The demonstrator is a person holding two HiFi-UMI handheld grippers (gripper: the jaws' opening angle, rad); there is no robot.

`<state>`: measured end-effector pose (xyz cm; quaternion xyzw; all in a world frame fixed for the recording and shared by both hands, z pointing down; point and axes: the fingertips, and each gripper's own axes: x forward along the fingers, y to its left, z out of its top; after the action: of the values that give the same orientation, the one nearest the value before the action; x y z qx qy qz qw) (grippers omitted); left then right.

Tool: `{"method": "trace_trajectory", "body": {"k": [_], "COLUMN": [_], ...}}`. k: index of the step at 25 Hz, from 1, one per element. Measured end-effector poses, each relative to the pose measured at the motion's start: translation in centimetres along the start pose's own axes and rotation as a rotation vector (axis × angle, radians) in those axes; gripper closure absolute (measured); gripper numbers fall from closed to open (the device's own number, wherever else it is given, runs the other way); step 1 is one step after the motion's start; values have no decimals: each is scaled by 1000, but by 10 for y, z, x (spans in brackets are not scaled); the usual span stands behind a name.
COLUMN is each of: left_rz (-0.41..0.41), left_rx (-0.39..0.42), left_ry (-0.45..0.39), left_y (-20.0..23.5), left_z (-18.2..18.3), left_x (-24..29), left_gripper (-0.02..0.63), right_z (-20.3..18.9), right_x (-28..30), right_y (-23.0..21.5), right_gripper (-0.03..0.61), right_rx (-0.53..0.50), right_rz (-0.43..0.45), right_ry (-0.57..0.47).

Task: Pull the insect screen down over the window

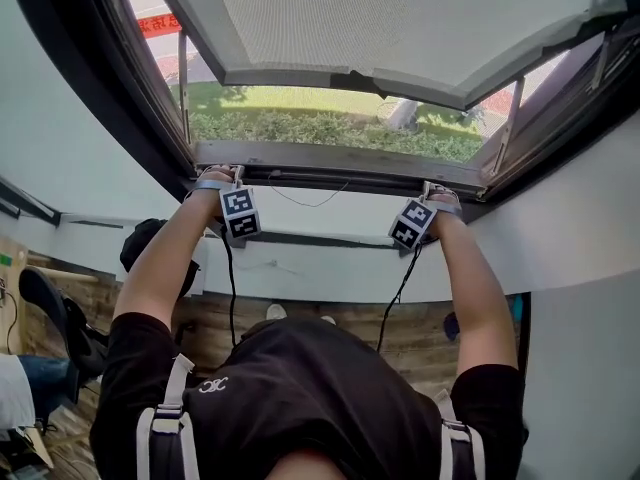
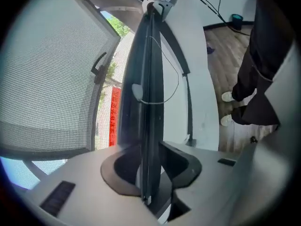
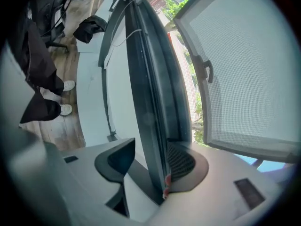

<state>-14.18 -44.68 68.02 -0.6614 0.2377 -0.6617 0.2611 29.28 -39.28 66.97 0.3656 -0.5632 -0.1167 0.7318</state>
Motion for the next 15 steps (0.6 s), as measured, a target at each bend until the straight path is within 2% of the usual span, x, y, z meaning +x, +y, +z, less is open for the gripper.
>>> {"method": "trace_trajectory", "body": {"k": [1,2,5,9,12,15], "left_rz": [-10,-16,-11,-13,-20,-10], "left_rx": [-2,-5,-28,-60,-53,-42], "left_ry": [4,4,-8,-17,-9,-11], "left_y": [-1,-2,-7,-5,-7,-6], "left_z": [0,0,0,1,1,0], "left_x": [1,2,1,1,1,3], "left_gripper": [483,483,479,468,476,475], "right_z": [1,1,-1,0,-2,-2], "right_x": [1,2,5,5,-3,2], "right_y": [0,2,8,8,13,13], "right_gripper": [370,342,312,311,311,311], "right_rx": [-2,-5,0,14,26,28], "right_rz": [0,1,-11,-6,17,-10], "right_ry": [6,11,8,7,24,10]}}
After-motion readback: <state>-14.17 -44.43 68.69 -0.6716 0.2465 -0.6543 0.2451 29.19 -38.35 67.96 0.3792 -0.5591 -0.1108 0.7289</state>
